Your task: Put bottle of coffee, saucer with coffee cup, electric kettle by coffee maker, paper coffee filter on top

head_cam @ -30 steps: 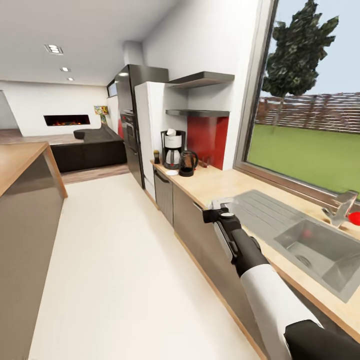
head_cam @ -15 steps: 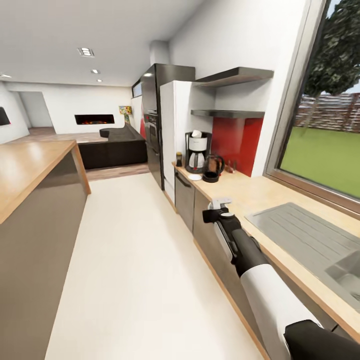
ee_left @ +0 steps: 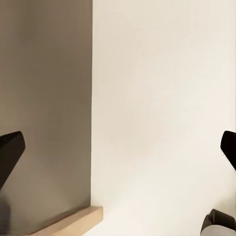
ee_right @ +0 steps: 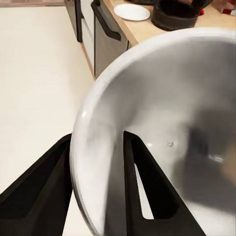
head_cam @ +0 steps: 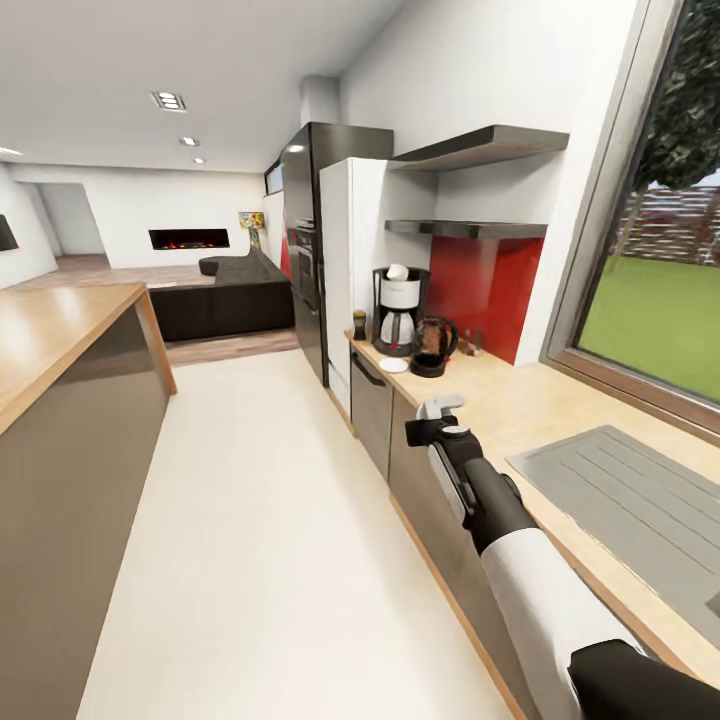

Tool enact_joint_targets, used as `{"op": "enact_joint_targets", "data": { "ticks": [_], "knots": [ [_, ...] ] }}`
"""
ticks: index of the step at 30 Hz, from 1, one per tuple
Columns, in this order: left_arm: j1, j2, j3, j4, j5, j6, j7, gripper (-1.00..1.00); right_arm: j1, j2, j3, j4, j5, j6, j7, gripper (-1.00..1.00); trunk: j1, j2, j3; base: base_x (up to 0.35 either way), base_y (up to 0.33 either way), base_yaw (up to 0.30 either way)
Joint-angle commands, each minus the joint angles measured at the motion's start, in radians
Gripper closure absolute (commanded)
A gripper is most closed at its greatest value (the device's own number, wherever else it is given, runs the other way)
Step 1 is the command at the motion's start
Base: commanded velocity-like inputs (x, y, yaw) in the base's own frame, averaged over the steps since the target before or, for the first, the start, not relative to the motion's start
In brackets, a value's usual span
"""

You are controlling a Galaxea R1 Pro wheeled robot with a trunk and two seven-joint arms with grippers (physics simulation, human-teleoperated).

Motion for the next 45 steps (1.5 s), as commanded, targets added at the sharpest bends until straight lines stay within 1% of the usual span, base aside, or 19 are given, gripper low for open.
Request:
{"op": "enact_joint_targets", "data": {
  "ticks": [1, 8, 17, 31, 35, 39, 45],
  "knots": [
    [-0.001, 0.000, 0.006, 0.002, -0.011, -0.004, 0.003, -1.00, -0.001, 0.000, 0.002, -0.001, 0.004, 0.006, -0.002, 1.00, 0.001, -0.002, -0.002, 0.339, 0.000, 0.000],
    [-0.002, 0.000, 0.006, 0.003, -0.011, -0.005, 0.003, -1.00, -0.001, 0.000, 0.002, -0.001, 0.005, 0.006, -0.003, 1.00, 0.001, -0.002, -0.002, 0.338, 0.021, 0.000],
    [-0.003, 0.000, 0.011, 0.003, -0.010, -0.005, 0.003, -1.00, -0.001, 0.001, 0.003, -0.010, 0.004, 0.006, -0.003, 1.00, 0.001, -0.002, -0.002, 0.316, 0.145, 0.004],
    [-0.001, 0.000, 0.011, 0.003, -0.010, -0.005, 0.003, -1.00, -0.001, 0.001, 0.003, -0.010, 0.004, 0.006, -0.003, 1.00, 0.001, -0.002, -0.002, 0.285, 0.204, 0.236],
    [-0.001, 0.000, 0.011, 0.003, -0.011, -0.005, 0.003, -1.00, -0.001, 0.001, 0.003, -0.014, 0.004, 0.006, -0.003, 1.00, 0.001, -0.002, -0.002, 0.288, 0.204, 0.038],
    [-0.002, 0.000, 0.011, 0.003, -0.010, -0.005, 0.003, -1.00, -0.001, 0.001, 0.002, -0.042, 0.004, 0.006, -0.003, 1.00, 0.001, -0.002, -0.002, 0.290, 0.202, 0.004],
    [-0.002, 0.000, 0.011, 0.003, -0.010, -0.005, 0.003, -1.00, -0.001, 0.001, 0.002, -0.047, 0.004, 0.006, -0.002, 1.00, 0.001, -0.002, -0.002, 0.290, 0.202, 0.000]
  ]
}}
